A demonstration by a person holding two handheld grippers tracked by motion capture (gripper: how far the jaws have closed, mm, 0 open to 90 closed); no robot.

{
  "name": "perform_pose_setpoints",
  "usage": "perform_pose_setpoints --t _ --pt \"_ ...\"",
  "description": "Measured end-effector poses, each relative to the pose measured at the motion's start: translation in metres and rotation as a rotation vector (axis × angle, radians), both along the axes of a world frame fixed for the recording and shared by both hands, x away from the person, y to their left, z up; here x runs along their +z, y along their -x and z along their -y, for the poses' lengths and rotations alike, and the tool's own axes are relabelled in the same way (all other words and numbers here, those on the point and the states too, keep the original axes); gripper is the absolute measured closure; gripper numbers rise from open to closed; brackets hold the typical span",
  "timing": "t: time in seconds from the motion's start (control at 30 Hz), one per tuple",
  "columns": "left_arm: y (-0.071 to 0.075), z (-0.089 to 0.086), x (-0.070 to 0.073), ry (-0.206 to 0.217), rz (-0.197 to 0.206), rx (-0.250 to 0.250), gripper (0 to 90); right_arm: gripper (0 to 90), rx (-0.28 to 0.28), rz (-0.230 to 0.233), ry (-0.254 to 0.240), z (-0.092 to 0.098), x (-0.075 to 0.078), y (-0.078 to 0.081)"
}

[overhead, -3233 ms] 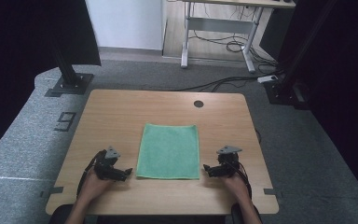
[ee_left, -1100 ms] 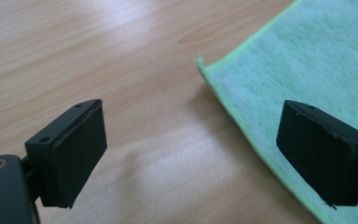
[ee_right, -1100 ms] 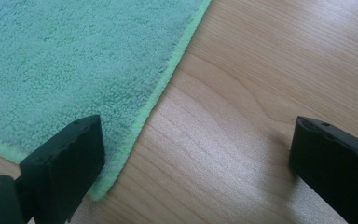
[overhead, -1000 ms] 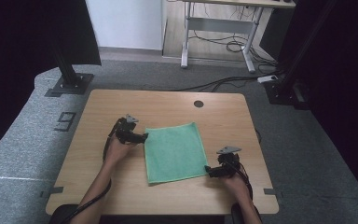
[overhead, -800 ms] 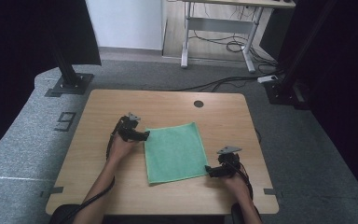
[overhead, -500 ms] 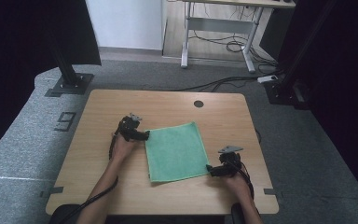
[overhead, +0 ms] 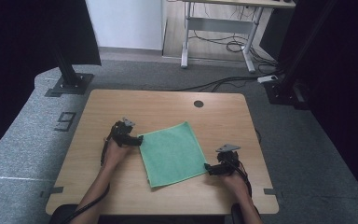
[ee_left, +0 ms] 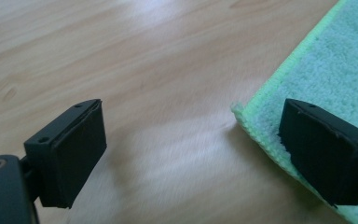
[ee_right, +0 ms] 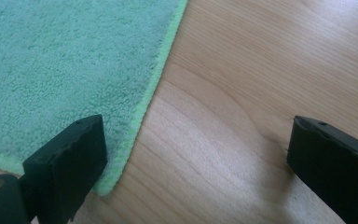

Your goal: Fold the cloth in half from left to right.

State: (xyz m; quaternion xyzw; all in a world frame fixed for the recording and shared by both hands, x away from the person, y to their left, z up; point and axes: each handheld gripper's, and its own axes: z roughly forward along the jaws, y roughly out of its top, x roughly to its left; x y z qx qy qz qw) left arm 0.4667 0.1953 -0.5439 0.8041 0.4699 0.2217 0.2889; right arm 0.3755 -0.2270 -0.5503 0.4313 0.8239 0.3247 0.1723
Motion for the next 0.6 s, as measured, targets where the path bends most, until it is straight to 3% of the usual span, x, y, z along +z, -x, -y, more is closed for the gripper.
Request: perform_pose_setpoints --t 0.1,0.2,0.37,0.5,0.6 --pt "0.008 -0.008 0.0 0.011 -0.003 0.002 7.9 5.0 0.008 0.004 -0.001 -0.003 0.0 -0.002" --pt "0.013 -0.014 -0.003 0.053 -0.002 0.011 8.0 5.5 0.016 0.005 -0.004 -0.005 0.0 -0.003" --pt "0.015 -0.013 -0.003 0.05 0.006 0.001 10.5 7.9 0.03 -0.003 -0.018 -0.004 0.0 -0.004" --pt "0.014 -0.017 -0.003 0.092 -0.025 -0.01 15.3 9.6 0.047 0.003 -0.008 -0.006 0.003 -0.002" --pt "0.014 -0.017 -0.003 0.093 -0.026 -0.011 15.2 10.0 0.061 0.007 -0.017 -0.01 0.006 -0.001"
